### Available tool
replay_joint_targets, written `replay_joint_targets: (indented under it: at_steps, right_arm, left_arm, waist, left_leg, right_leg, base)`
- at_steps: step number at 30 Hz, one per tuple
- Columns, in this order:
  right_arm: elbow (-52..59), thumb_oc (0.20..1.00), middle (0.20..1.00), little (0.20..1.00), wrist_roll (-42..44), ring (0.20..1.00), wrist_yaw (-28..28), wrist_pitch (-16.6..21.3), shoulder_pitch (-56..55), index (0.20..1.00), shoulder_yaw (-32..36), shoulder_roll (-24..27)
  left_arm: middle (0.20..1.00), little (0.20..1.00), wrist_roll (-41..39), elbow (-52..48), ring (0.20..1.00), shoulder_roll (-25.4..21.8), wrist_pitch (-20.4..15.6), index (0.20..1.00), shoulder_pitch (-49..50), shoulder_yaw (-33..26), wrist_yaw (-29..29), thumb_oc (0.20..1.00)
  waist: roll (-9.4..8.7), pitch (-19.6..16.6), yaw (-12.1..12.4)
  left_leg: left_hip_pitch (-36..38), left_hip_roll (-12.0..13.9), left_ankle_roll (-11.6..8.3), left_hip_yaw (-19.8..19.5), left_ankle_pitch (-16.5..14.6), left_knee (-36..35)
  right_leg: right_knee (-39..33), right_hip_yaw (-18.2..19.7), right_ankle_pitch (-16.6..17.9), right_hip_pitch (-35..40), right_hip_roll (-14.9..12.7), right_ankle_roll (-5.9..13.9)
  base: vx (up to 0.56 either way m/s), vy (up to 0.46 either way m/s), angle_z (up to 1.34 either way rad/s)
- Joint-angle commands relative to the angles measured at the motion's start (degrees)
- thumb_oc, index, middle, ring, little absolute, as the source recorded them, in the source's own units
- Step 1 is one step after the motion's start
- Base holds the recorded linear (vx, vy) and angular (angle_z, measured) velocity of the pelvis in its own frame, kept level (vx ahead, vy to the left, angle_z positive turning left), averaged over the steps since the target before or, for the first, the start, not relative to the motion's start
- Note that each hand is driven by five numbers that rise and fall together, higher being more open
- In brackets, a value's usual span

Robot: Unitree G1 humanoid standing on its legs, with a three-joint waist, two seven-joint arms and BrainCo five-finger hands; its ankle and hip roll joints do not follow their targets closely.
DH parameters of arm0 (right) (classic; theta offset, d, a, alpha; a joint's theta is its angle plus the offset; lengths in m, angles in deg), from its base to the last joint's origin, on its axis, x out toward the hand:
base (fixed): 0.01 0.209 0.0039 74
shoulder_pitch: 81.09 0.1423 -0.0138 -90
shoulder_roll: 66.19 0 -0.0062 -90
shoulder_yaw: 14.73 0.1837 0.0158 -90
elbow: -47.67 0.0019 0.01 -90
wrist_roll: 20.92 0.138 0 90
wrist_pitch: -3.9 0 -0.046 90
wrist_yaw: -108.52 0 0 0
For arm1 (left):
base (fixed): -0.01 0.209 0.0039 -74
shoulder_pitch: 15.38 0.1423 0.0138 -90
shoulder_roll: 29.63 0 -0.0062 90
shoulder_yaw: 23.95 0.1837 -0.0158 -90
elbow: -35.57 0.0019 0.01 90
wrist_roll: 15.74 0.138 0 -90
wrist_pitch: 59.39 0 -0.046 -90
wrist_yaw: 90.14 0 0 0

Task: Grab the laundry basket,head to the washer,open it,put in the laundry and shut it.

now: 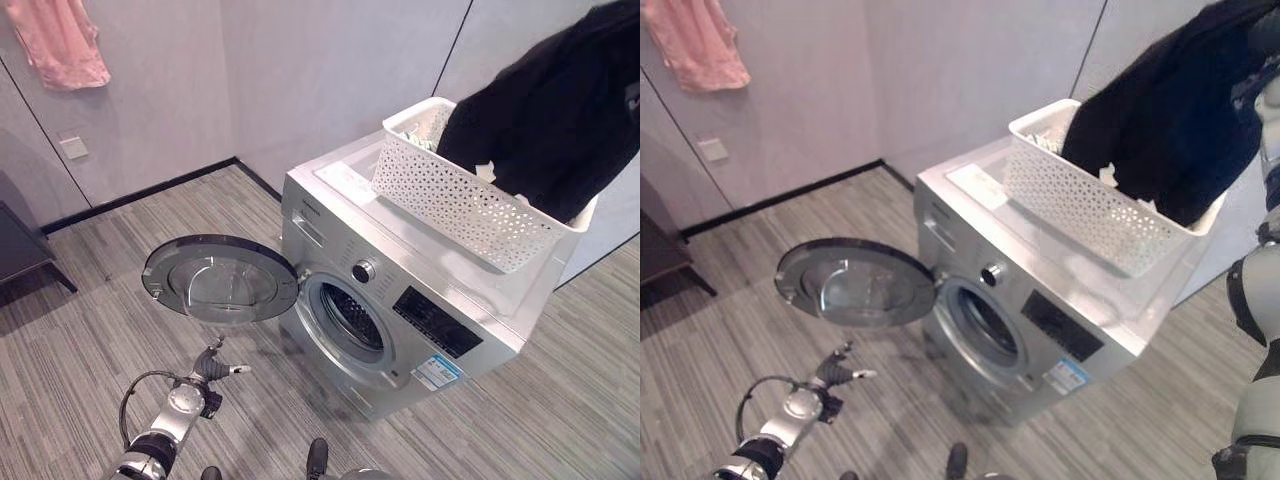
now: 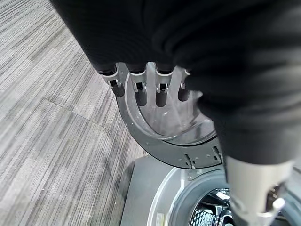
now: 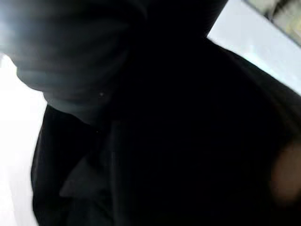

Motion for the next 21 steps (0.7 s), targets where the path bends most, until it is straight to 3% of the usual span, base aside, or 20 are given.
replay_joint_targets:
  at_steps: [1, 6, 11, 19, 21]
  right_arm:
    - [0.3, 0.2, 0.2, 0.2, -5.2, 0.2, -8.4, 0.1, 10.0, 0.2, -2.6, 6.7]
    - [1.1, 0.2, 0.2, 0.2, -9.4, 0.2, -15.2, -1.5, 13.9, 0.2, -5.0, 9.3]
    - [2.0, 0.2, 0.2, 0.2, -7.3, 0.2, -20.7, -0.3, 20.0, 0.2, -7.8, 12.8]
    - [6.3, 0.2, 0.2, 0.2, -6.5, 0.2, -22.5, 1.1, 26.6, 0.2, -13.6, 15.1]
    - [12.3, 0.2, 0.2, 0.2, -8.0, 0.2, -23.7, 1.2, 26.3, 0.2, -13.1, 16.2]
  left_arm:
    - [1.0, 1.0, -1.6, -3.4, 1.0, -4.1, -2.5, 1.0, -0.5, 1.3, 1.9, 1.0]
    - [1.0, 1.0, -2.0, -5.8, 1.0, -4.2, -3.0, 1.0, 0.0, 1.5, 3.1, 1.0]
    - [1.0, 1.0, -1.3, -8.3, 1.0, -4.7, -3.7, 1.0, -0.3, 2.4, 4.5, 1.0]
    - [1.0, 1.0, -1.5, -12.3, 1.0, -5.3, -5.3, 1.0, -1.5, 2.5, 6.2, 1.0]
    - [1.0, 1.0, -0.3, -15.3, 1.0, -5.8, -5.6, 1.0, -2.1, 2.6, 6.5, 1.0]
  waist:
    - [-1.91, -2.7, 0.5]
    - [-2.35, -3.1, 1.0]
    - [-2.78, -3.7, 1.3]
    - [-3.62, -3.9, 1.1]
    - [-3.83, -3.5, 0.7]
  left_leg:
    - [5.4, 2.7, 2.85, -0.5, 8.2, 6.7]
    - [5.7, 2.2, 3.06, -1.1, 6.9, 6.8]
    - [5.9, 1.6, 3.15, -1.8, 5.5, 6.6]
    - [5.7, 0.6, 3.53, -2.2, 3.2, 6.8]
    - [5.2, 0.7, 3.48, -2.0, 2.5, 8.3]
  right_leg:
    - [7.1, 4.1, -11.4, 2.4, -6.3, 7.15]
    - [7.2, 3.5, -11.5, 3.2, -6.8, 7.52]
    - [7.0, 2.8, -11.3, 3.9, -7.5, 8.07]
    - [6.8, 2.5, -10.7, 4.2, -8.7, 8.69]
    - [7.0, 2.3, -10.4, 4.2, -9.2, 8.79]
  base:
    - [0.0, 0.03, 0.0]
    - [-0.01, 0.03, 0.05]
    - [-0.02, 0.04, 0.11]
    - [-0.04, 0.055, 0.04]
    - [-0.09, 0.106, 0.04]
